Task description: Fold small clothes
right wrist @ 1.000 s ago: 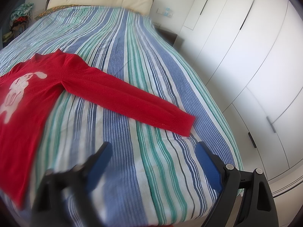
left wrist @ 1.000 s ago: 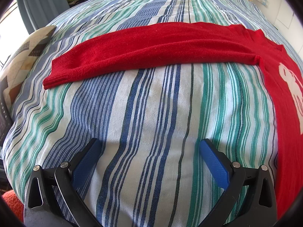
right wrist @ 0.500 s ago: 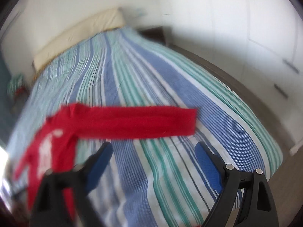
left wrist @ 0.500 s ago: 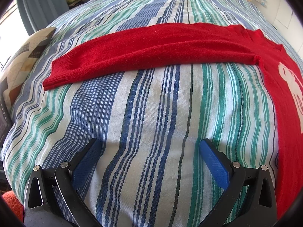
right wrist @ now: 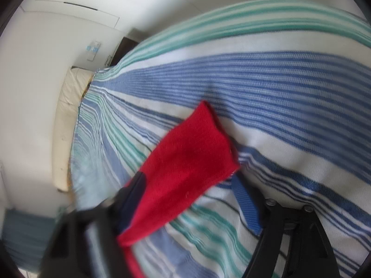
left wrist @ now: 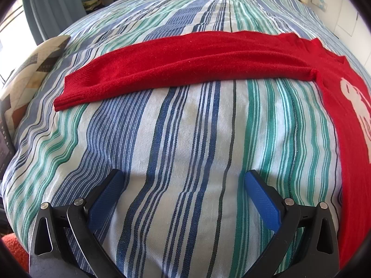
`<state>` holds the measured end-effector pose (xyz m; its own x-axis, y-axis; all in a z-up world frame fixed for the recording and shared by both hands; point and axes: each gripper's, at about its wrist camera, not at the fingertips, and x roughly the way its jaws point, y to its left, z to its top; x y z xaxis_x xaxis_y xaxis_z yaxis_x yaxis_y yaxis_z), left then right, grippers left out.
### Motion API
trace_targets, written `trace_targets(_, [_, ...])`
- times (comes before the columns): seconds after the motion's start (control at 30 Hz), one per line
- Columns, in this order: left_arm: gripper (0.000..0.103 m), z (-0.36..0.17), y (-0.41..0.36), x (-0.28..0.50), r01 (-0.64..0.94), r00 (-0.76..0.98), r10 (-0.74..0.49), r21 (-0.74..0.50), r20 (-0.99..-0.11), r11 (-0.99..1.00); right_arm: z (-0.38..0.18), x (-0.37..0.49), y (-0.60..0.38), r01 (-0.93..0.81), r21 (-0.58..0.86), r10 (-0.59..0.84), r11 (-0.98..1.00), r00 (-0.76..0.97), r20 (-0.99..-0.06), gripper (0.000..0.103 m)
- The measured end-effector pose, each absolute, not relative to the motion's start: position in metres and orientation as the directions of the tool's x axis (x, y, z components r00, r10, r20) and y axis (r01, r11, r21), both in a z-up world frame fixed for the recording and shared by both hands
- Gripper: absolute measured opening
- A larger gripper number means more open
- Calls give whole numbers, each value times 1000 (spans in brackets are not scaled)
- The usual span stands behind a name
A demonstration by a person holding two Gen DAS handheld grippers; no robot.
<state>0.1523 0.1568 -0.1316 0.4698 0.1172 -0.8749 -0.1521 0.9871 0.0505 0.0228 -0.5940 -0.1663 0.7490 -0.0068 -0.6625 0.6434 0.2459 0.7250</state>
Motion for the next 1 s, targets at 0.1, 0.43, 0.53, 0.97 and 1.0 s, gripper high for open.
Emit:
trace_targets(0.1, [103, -132, 157, 152, -151, 475, 116, 49, -872, 987, -175, 31, -600, 702, 662, -36, 262, 692, -721, 6])
trace_targets(0.43, [103, -133, 156, 152, -152, 477, 122, 55, -871, 987, 13, 108, -493, 328, 597, 38, 732, 855, -517, 6])
trace_targets(0.53, [103, -133, 157, 152, -152, 476, 119, 52, -871, 987, 62, 160, -419, 121, 569, 207, 813, 854, -477, 6])
trace_targets(0.97, [103, -132, 156, 150, -151, 483, 121, 54, -867, 987, -49, 299, -160, -158, 565, 576, 810, 398, -714, 83])
trace_targets(1.0, [103, -132, 156, 150, -151, 484, 123, 56, -866, 987, -55, 296, -163, -159, 590, 599, 792, 389, -700, 83])
